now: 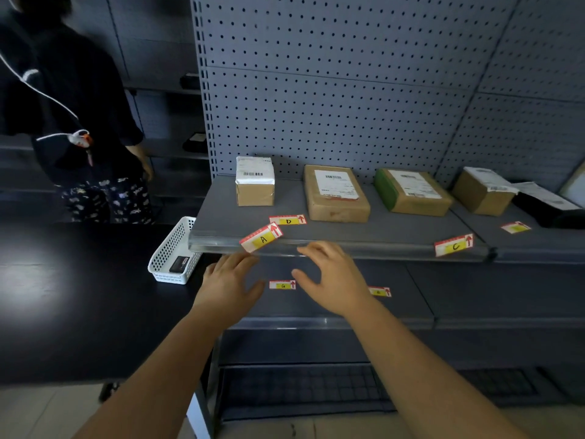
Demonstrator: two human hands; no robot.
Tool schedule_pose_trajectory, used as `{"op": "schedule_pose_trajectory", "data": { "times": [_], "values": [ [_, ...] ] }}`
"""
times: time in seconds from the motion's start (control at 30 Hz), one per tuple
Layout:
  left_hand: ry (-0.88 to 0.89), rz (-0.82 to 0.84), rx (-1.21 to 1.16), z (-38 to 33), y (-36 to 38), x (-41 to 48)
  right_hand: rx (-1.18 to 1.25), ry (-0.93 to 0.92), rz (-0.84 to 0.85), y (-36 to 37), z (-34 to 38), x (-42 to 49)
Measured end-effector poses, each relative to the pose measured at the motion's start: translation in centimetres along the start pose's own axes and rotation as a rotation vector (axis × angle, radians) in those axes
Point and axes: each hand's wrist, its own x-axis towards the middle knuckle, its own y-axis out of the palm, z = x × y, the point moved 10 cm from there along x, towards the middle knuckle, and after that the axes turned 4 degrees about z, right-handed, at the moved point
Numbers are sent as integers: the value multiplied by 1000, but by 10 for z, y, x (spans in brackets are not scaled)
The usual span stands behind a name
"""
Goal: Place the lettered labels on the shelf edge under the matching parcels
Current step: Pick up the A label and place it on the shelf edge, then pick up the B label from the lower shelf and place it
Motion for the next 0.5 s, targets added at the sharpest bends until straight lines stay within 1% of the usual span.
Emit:
{"op": "schedule_pose_trajectory", "data": {
  "times": [0.1, 0.3, 0.5],
  "values": [
    [-18, 37, -17, -15, 2, -11, 24, 2, -12, -7, -10, -20],
    [-51, 60, -5, -62, 10, -38, 61, 4, -27, -23, -44, -72],
    [-46, 85, -14, -131, 45, -76, 83, 40, 78, -26, -95, -145]
  ]
}}
